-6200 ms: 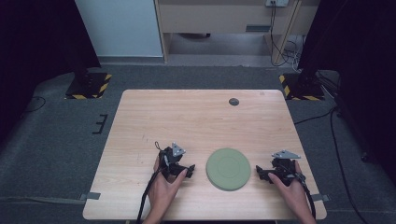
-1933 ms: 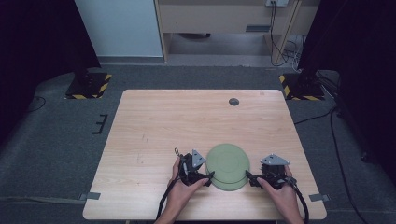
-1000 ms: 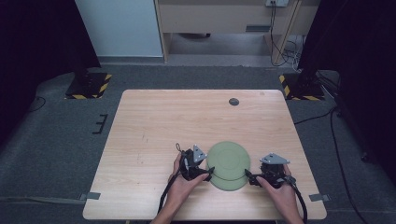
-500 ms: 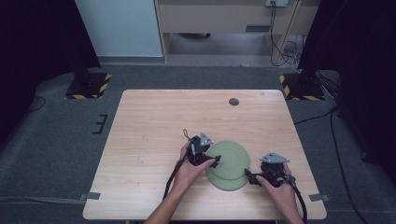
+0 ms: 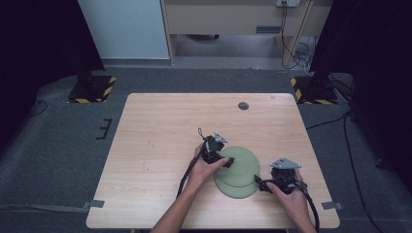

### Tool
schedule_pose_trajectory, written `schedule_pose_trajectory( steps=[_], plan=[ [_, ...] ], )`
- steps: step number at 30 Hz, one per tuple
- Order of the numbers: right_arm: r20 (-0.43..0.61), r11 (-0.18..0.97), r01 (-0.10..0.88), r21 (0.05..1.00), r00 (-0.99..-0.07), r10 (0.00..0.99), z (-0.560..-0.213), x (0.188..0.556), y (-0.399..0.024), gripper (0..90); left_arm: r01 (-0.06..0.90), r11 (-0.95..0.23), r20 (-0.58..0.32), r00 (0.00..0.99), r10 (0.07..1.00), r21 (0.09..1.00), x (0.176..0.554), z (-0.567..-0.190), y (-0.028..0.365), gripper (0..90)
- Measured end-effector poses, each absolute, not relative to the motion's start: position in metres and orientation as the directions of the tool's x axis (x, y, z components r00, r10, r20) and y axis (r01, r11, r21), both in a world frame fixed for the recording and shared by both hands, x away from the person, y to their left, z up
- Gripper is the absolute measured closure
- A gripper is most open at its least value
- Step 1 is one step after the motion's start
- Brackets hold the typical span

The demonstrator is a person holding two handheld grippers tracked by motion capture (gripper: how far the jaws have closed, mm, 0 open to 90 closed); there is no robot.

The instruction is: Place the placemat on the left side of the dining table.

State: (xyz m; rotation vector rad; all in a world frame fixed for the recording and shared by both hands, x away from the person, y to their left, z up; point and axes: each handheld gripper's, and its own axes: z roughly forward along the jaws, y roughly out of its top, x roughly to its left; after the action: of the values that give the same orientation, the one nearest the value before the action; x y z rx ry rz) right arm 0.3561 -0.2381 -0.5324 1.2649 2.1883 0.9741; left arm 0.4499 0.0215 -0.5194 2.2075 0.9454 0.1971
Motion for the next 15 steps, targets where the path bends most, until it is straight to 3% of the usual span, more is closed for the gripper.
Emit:
schedule_pose_trajectory(
  steps=[5, 15],
  plan=[
    [-0.022, 0.341, 0.564, 0.752, -0.495, 0.869, -0.5323, 0.3555, -0.238, 1.8, 0.62, -0.445, -0.228, 0.713, 0.663, 0.646, 0.453, -0.5218, 0.0206, 22.3],
    [-0.025, 0.34, 0.563, 0.753, -0.492, 0.87, -0.5323, 0.3551, -0.2376, 1.8, 0.624, -0.435, -0.244, 0.712, 0.658, 0.649, 0.4537, -0.5214, 0.0228, 28.4]
  ],
)
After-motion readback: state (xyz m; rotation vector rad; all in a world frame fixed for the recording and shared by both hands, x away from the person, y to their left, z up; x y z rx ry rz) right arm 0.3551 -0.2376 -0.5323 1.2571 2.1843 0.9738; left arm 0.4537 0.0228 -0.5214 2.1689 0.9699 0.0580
